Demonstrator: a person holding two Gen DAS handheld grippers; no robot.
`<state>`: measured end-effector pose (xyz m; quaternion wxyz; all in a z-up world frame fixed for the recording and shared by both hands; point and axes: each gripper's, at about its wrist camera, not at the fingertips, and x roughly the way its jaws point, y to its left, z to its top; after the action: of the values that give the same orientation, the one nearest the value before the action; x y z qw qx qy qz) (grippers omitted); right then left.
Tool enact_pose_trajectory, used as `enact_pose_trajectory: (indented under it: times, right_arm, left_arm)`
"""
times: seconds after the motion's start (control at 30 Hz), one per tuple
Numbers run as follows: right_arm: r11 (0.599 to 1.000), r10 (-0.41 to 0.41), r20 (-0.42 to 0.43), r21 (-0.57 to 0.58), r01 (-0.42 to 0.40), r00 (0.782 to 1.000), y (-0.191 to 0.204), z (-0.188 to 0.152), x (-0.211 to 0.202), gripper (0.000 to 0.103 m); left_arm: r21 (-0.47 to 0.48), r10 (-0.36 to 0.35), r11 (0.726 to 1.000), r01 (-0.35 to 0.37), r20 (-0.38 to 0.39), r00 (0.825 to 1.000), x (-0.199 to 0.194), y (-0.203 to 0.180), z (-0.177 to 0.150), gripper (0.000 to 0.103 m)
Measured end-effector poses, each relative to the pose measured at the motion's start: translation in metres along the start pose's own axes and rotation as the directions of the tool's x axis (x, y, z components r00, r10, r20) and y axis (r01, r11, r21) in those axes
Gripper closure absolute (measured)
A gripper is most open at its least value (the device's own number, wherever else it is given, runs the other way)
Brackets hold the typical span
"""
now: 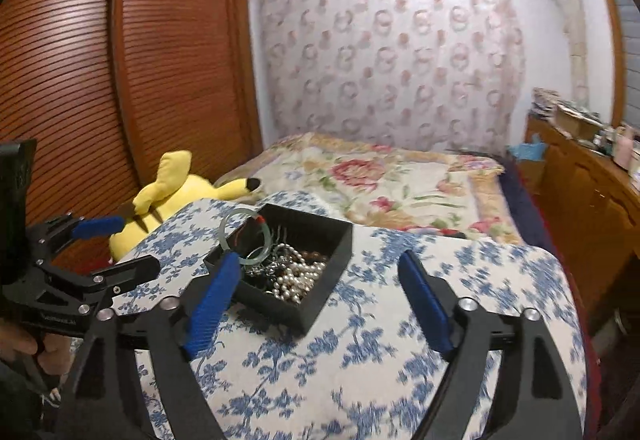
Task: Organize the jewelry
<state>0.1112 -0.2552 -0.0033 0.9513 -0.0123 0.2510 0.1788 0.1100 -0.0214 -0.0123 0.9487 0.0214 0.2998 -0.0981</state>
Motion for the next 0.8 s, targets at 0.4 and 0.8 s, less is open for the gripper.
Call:
enact_pose_trajectory:
  times: [0.4,0.8]
  right_arm:
    - [0.994,-0.093,0.062,0.065,0.089,0.994,0.001,-0.025,-0.053,0.002]
    - [0.992,-0.114,0.060,0.064,0.110,0.992,0.004,-0.030,-0.052,0.003]
  left_arm:
    - [-0.019,0.068,0.998,-0.067,0.039,0.997,-0.036,-0.002,-0.019,0.008]
    - [-0.018,0.076,0.997,-0.075,0.046,0.996,-0.039,-0.003,-0.021,0.008]
